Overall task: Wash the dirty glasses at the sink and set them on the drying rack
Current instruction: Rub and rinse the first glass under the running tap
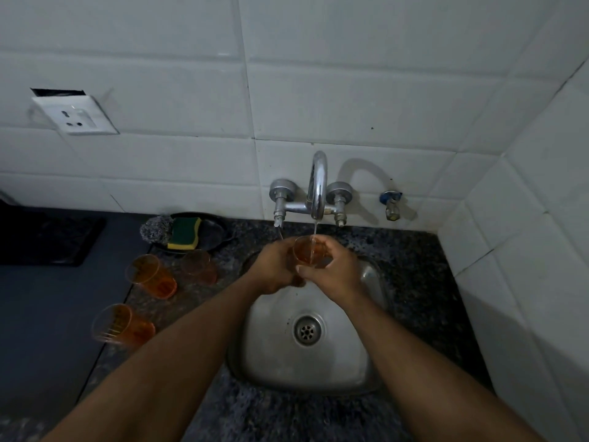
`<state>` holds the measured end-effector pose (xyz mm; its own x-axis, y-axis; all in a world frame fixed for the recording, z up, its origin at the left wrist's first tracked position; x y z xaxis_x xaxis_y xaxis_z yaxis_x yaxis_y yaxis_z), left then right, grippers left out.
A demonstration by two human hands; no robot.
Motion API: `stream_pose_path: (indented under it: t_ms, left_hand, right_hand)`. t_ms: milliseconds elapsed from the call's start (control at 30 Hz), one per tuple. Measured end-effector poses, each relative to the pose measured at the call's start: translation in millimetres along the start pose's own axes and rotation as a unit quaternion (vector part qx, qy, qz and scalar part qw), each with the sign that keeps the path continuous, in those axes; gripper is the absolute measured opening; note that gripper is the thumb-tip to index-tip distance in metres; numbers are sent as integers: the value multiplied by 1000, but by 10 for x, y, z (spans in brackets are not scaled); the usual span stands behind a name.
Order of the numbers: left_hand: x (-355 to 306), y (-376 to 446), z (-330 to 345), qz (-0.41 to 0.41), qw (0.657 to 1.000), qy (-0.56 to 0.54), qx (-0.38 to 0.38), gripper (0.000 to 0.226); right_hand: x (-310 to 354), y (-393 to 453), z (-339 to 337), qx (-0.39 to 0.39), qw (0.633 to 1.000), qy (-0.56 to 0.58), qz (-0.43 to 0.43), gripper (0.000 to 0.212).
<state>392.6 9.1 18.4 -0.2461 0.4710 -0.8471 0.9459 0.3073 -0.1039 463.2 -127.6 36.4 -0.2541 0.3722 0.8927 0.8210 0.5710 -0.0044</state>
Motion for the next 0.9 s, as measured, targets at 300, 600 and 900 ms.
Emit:
stream_pose_path:
  t_ms: [300, 600, 900]
  left_hand:
    - [35, -4, -34, 53, 998, -19, 2, 56]
    - [144, 3, -117, 27, 999, 44, -17, 45]
    - [28, -48, -19, 21, 993, 20, -113, 52]
  right_hand:
    - [110, -175, 56, 94, 931, -261, -238, 19]
    - [229, -31, 316, 203, 949, -147, -191, 8]
    - [155, 107, 232, 201, 954, -149, -165, 12]
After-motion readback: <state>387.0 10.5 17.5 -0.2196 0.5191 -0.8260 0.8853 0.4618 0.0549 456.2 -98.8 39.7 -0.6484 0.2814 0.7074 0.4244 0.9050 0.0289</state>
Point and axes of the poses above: each hand's wrist, its own y-axis towards the middle knuckle, its own z-axis out of the palm, x = y × z, the point moved 7 cm from there along y, towards the middle knuckle, and after that the axes turned 2 degrees about -y, right-handed, at the moved point
